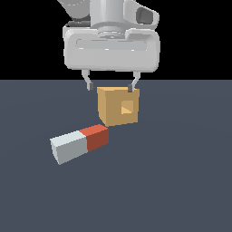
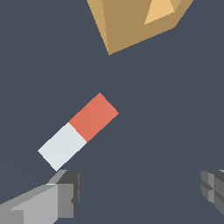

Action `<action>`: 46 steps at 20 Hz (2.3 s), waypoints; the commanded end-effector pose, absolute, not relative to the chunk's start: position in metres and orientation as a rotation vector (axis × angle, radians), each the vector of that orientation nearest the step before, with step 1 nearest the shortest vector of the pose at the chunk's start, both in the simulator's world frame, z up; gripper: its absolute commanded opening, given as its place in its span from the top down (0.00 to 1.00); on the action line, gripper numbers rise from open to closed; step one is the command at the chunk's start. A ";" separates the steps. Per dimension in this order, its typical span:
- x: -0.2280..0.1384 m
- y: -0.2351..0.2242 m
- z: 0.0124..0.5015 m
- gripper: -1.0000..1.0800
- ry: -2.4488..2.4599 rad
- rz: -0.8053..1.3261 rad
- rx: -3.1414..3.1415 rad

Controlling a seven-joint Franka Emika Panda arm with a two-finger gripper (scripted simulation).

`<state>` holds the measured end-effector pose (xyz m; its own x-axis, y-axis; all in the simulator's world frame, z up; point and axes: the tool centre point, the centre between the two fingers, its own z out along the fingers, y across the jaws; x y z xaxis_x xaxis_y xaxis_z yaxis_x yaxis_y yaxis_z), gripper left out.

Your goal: Insert the peg into the horizontal hole in a box.

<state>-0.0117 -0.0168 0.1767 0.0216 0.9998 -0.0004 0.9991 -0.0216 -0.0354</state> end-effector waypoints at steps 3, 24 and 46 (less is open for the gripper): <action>-0.012 -0.017 0.176 0.04 -2.176 0.039 -2.231; -0.073 -0.042 0.126 0.04 -1.676 0.020 -2.642; -0.133 -0.038 0.075 0.04 -1.122 0.000 -2.935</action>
